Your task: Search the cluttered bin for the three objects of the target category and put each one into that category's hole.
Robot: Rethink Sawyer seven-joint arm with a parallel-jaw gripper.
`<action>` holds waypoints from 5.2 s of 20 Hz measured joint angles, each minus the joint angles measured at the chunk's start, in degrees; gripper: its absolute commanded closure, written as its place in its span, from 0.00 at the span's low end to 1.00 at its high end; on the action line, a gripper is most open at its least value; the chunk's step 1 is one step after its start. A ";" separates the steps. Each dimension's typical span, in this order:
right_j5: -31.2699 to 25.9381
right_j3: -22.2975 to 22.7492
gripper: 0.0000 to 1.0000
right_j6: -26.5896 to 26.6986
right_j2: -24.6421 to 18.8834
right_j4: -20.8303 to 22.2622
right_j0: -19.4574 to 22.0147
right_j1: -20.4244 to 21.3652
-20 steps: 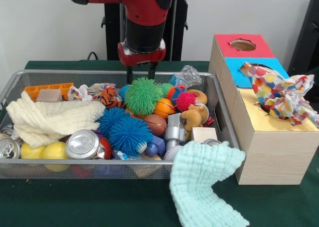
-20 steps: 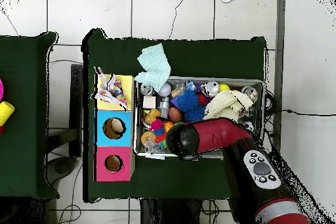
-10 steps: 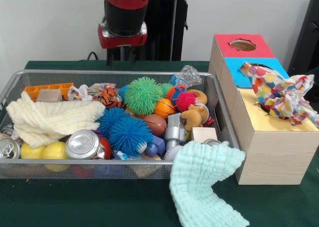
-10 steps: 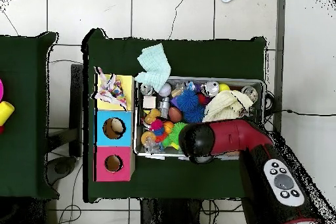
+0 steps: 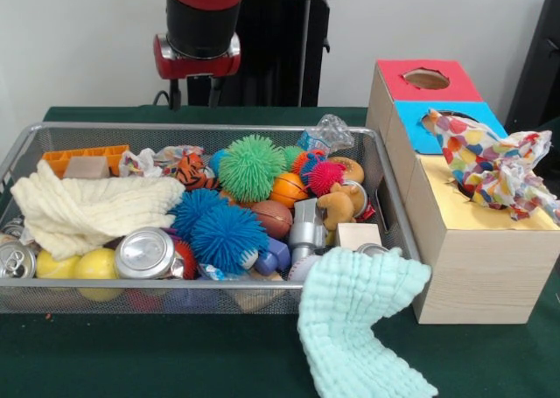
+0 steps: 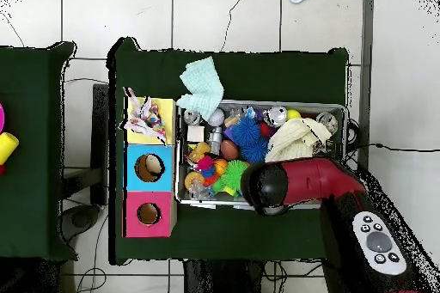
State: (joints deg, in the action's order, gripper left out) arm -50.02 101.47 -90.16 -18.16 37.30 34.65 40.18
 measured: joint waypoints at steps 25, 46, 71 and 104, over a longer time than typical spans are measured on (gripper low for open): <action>10.21 -1.14 0.00 0.00 0.88 8.71 -3.21 -9.11; 10.20 -2.30 0.00 0.00 3.73 10.88 -5.26 -7.93; 10.20 -5.12 0.00 0.00 5.31 12.34 -5.11 -7.01; 9.66 -13.02 0.00 0.00 8.44 17.05 -5.79 -15.87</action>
State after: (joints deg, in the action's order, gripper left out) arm -40.35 88.45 -90.16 -9.72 54.35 28.86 24.30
